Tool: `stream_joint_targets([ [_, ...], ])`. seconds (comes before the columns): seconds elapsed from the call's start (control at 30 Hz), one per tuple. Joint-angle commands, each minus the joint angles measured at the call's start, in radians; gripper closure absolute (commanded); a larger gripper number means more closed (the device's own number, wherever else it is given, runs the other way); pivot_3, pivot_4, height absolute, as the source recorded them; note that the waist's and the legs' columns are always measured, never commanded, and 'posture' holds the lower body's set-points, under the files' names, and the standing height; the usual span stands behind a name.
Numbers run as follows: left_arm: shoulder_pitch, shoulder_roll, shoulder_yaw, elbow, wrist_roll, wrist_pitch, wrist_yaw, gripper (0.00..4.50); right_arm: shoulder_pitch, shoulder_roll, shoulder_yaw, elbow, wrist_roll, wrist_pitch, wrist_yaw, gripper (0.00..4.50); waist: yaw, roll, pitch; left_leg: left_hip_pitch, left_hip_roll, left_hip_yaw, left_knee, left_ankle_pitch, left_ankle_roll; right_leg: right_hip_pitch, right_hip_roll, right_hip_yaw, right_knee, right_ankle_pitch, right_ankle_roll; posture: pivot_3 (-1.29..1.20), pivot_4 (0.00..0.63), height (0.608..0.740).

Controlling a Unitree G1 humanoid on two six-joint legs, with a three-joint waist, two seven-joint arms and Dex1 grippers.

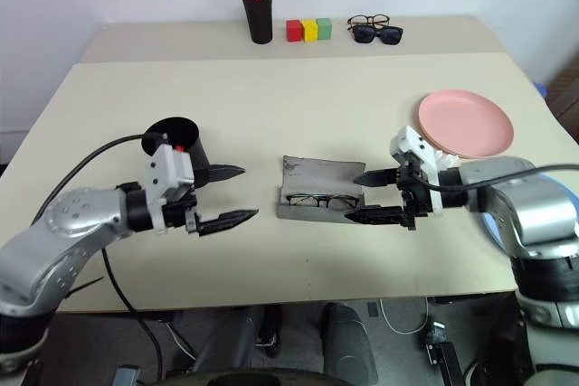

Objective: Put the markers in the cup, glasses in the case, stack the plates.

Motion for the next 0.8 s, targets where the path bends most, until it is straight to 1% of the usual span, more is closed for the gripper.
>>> stream_joint_targets([
  [0.03,-0.116,-0.034,-0.035,0.057,-0.031,0.030,-0.039,2.57,0.082,0.042,-0.135,-0.145,0.081,0.077,-0.138,0.00,0.000,0.000,0.000,0.000,0.000,0.000,0.000,0.000,0.000,0.000,0.000,0.000,0.000,0.000,0.000,0.00,0.150,0.740],
  [0.13,-0.227,-0.077,-0.072,0.145,-0.002,0.027,-0.055,4.14,0.181,0.083,-0.192,-0.237,0.103,0.091,-0.237,0.00,0.001,-0.001,0.000,0.000,0.000,0.000,0.001,0.000,0.000,0.001,0.000,0.000,0.000,0.000,0.000,0.00,0.150,0.740],
  [0.17,-0.267,-0.093,-0.092,0.184,0.037,-0.004,-0.058,4.46,0.214,0.102,-0.209,-0.262,0.098,0.074,-0.271,0.00,0.003,-0.001,0.000,0.000,0.000,0.000,0.001,0.000,0.000,0.001,0.000,0.000,0.000,0.000,0.001,0.00,0.150,0.740],
  [0.23,-0.343,-0.123,-0.127,0.258,0.086,-0.042,-0.076,4.46,0.262,0.137,-0.235,-0.290,0.090,0.031,-0.330,0.00,0.002,-0.001,0.000,0.000,0.000,0.000,0.003,0.000,0.001,0.002,0.000,-0.001,0.000,0.000,0.001,0.00,0.150,0.740],
  [0.3,-0.444,-0.158,-0.186,0.358,0.166,-0.079,-0.085,4.46,0.316,0.172,-0.241,-0.296,0.027,-0.077,-0.393,0.00,0.003,-0.001,0.000,0.000,0.000,0.000,0.003,0.000,0.001,0.002,0.000,-0.001,0.000,0.001,0.002,0.00,0.150,0.740],
  [0.43,-0.622,-0.254,-0.273,0.574,0.284,-0.240,-0.168,4.46,0.464,0.232,-0.231,-0.324,-0.088,-0.319,-0.460,0.00,0.016,-0.002,0.000,0.000,0.000,0.000,0.005,-0.001,0.002,0.003,0.001,-0.001,-0.002,0.002,0.003,0.00,0.150,0.740],
  [0.5,-0.696,-0.304,-0.300,0.675,0.320,-0.310,-0.220,4.46,0.539,0.248,-0.219,-0.347,-0.126,-0.389,-0.481,0.00,0.025,-0.002,0.000,-0.001,0.000,0.001,0.005,-0.002,0.004,0.003,0.001,-0.001,-0.003,0.001,0.004,0.00,0.150,0.740],
  [0.57,-0.747,-0.343,-0.306,0.758,0.340,-0.343,-0.252,4.46,0.588,0.268,-0.220,-0.368,-0.127,-0.417,-0.504,0.00,0.026,-0.002,0.000,-0.001,0.000,0.001,0.005,-0.001,0.006,0.003,0.002,-0.001,-0.003,0.001,0.004,0.00,0.150,0.740],
  [0.67,-0.785,-0.367,-0.314,0.841,0.374,-0.356,-0.295,4.46,0.625,0.285,-0.224,-0.381,-0.129,-0.450,-0.538,0.00,0.022,-0.002,0.000,-0.001,0.000,0.001,0.006,0.000,0.007,0.003,0.002,0.000,-0.003,0.002,0.005,0.00,0.150,0.740],
  [0.8,-0.812,-0.385,-0.313,0.874,0.393,-0.387,-0.350,4.46,0.648,0.289,-0.227,-0.383,-0.122,-0.461,-0.572,0.00,0.024,-0.002,0.000,0.000,0.001,0.001,0.007,0.000,0.007,0.003,0.003,-0.001,-0.001,0.002,0.005,0.00,0.150,0.740],
])
